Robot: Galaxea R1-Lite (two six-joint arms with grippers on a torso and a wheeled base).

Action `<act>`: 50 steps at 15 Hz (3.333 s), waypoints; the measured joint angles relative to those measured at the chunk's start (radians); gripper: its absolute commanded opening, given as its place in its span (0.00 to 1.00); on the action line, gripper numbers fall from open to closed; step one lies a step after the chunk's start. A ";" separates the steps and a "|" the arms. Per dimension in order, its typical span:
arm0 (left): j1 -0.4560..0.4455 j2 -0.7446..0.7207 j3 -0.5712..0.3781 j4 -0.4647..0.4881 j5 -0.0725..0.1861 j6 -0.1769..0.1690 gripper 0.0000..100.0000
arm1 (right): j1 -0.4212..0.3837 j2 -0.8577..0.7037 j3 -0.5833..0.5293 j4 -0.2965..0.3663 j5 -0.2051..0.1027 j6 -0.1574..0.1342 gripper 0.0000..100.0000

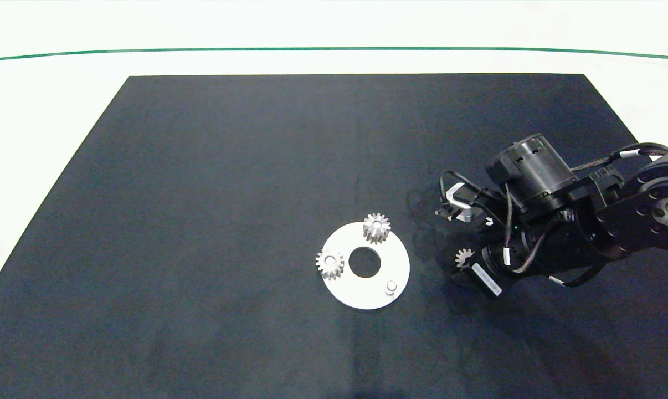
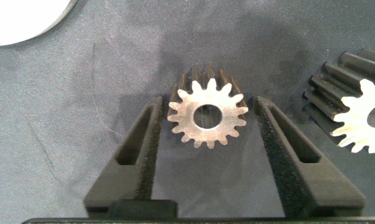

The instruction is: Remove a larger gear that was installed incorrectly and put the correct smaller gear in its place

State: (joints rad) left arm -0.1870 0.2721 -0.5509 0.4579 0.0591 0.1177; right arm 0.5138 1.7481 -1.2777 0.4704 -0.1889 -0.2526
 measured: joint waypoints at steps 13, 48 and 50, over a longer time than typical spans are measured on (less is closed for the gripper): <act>0.000 -0.002 0.001 0.001 0.000 0.000 1.00 | 0.000 0.000 0.001 0.001 0.003 -0.001 0.28; 0.001 -0.039 0.019 -0.005 -0.001 0.003 1.00 | 0.287 0.019 -0.104 0.018 -0.002 -0.007 0.19; 0.001 -0.039 0.019 -0.005 -0.001 0.003 1.00 | 0.295 0.029 -0.111 0.020 -0.003 -0.007 0.19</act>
State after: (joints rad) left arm -0.1862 0.2336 -0.5323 0.4530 0.0585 0.1206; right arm 0.8087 1.7770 -1.3887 0.4902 -0.1923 -0.2591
